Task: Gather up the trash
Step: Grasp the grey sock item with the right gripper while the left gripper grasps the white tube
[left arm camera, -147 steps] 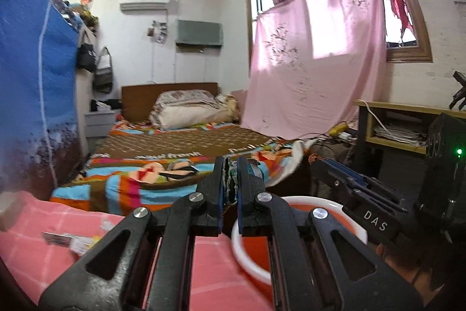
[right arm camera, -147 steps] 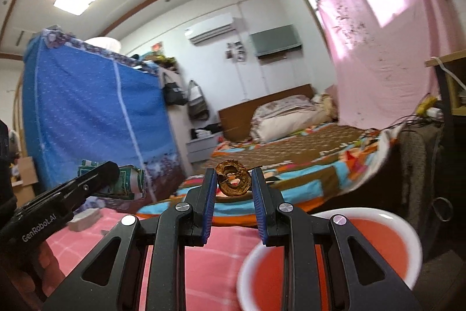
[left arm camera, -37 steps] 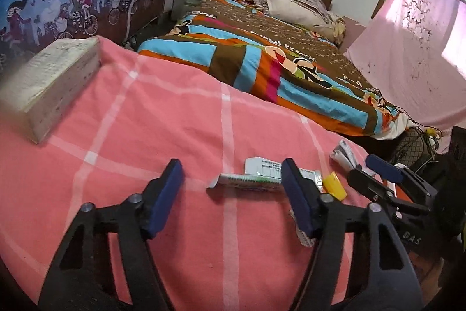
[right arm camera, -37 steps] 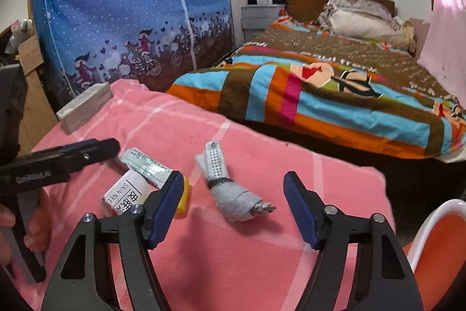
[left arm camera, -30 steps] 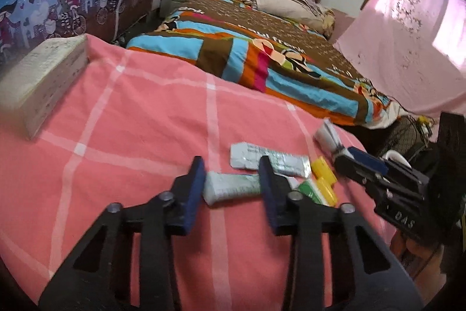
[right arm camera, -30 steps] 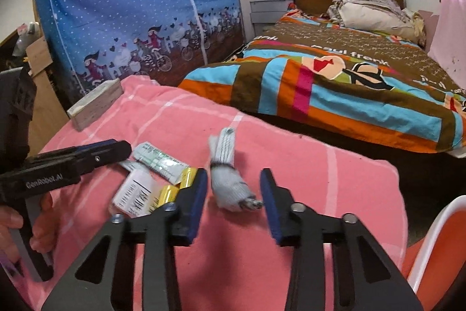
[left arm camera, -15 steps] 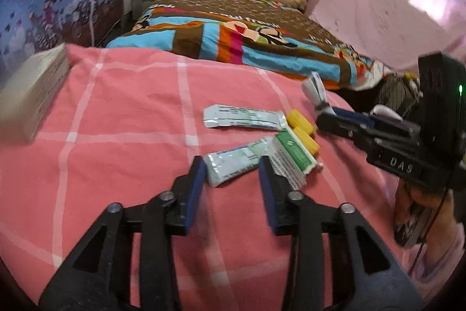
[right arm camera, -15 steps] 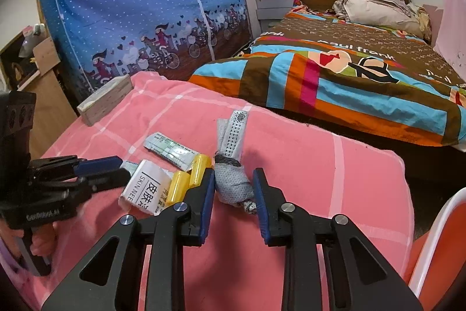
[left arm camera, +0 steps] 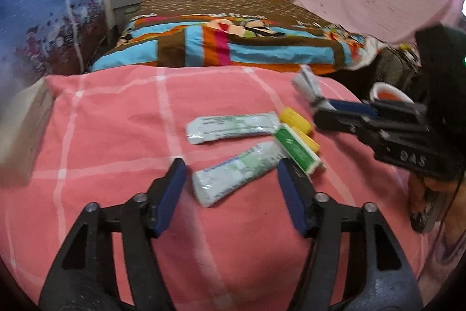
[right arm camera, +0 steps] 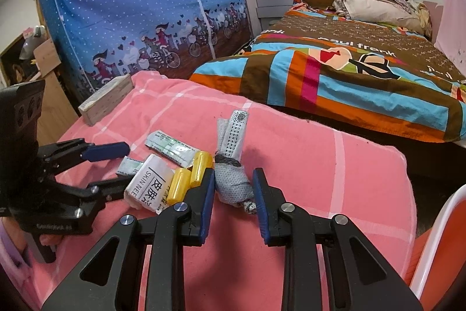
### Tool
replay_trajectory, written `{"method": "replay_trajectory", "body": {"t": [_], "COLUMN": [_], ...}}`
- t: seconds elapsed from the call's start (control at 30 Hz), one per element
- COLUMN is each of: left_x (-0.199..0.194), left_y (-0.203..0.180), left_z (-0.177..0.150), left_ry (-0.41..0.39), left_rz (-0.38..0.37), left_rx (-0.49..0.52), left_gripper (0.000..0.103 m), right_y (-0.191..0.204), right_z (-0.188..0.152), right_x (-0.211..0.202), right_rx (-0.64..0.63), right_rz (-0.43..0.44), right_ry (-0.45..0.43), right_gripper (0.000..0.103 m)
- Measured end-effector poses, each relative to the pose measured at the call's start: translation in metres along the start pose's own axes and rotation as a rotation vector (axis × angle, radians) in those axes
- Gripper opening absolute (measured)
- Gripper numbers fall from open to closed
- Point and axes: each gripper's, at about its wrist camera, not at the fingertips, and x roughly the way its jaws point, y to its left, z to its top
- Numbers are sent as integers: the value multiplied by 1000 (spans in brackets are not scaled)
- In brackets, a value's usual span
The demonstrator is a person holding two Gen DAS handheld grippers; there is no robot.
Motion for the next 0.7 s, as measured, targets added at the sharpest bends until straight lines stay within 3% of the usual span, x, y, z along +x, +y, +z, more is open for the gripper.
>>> {"method": "replay_trajectory", "body": {"t": [0.13,0.23,0.43,0.7], "left_x": [-2,-3,-6,-21], "left_y": [-11,-15,-22,-24], "left_z": [-4,-6,-10,-24], "left_ry": [11,16,30,11], "left_rz": [1,2,14,51], "left_rx": [63,81,70,-68], "left_gripper": [42,37,33,32], "right_y": [-5,-4,-5,1], "right_z": [0,-1,-2,-8], "right_x": [-1,-2,-2,-11], "right_rx": [12,8,7,-14], "right_rz": [9,9,11,15], "right_ry": [1,2,3,-26], "right_gripper": [24,24,24,23]}}
